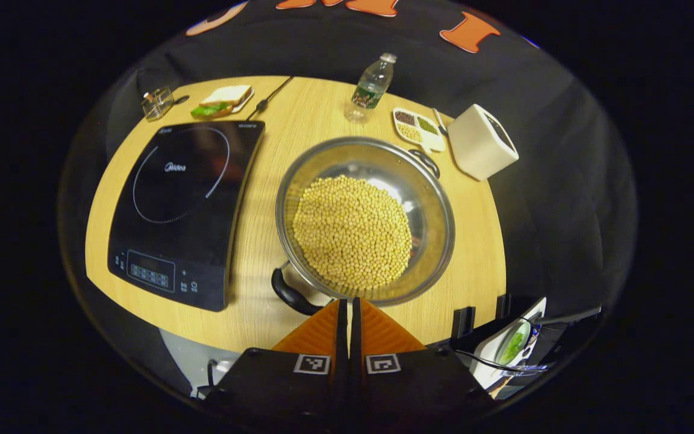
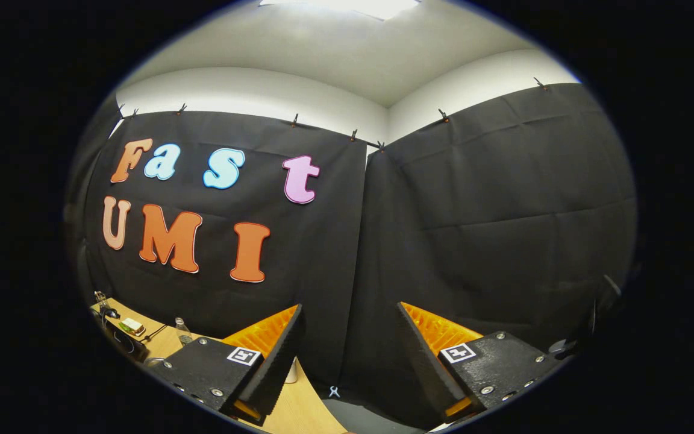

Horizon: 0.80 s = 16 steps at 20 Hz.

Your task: First push the handle of the pot to place it horizontally, then grasp the pot with both hands and set it on the induction cooktop.

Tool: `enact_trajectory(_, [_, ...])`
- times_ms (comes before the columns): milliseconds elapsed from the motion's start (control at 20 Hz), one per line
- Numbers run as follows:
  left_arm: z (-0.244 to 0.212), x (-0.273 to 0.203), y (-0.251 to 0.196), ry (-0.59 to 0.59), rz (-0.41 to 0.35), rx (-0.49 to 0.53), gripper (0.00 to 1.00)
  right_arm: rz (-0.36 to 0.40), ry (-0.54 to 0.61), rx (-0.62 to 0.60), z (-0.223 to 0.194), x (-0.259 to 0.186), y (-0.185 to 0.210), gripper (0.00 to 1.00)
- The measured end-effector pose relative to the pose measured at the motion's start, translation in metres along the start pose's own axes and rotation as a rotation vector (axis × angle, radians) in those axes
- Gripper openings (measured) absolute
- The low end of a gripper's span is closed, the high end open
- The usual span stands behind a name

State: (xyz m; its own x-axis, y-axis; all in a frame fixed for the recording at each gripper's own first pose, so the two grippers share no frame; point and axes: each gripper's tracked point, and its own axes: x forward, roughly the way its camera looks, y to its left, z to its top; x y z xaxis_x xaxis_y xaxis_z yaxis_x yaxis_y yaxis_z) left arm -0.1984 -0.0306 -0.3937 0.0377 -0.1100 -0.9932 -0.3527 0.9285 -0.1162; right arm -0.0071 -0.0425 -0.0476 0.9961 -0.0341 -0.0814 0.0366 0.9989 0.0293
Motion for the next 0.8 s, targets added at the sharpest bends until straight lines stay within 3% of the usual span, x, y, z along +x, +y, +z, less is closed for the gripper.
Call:
enact_trajectory(250, [-0.031,0.019,0.002,0.135,0.003,-0.053,0.08,-0.02,0.0,0.001,0.0,-0.005,-0.005,0.93])
enact_trajectory(350, [-0.04,0.028,0.004,0.179,0.003,-0.075,0.08,-0.03,0.0,0.004,0.001,-0.007,-0.006,0.97])
enact_trajectory(400, [-0.045,0.032,0.002,0.2,-0.003,-0.088,0.08,-0.034,0.0,0.006,0.001,-0.009,-0.007,0.89])
enact_trajectory(450, [-0.049,0.035,0.001,0.223,-0.004,-0.103,0.08,-0.04,0.0,0.006,0.001,-0.011,-0.009,0.93])
enact_trajectory(600, [-0.056,0.047,0.005,0.256,0.008,-0.133,0.08,-0.055,0.002,0.004,0.001,-0.015,-0.012,0.93])
enact_trajectory(650, [-0.054,0.05,0.006,0.261,0.013,-0.144,0.08,-0.06,0.004,0.003,0.002,-0.017,-0.013,0.89])
enact_trajectory(700, [-0.053,0.053,0.005,0.262,0.01,-0.151,0.08,-0.065,0.007,0.003,0.0,-0.018,-0.015,0.97])
enact_trajectory(800, [-0.046,0.058,0.008,0.258,0.02,-0.165,0.08,-0.072,0.011,0.002,-0.001,-0.02,-0.014,0.97])
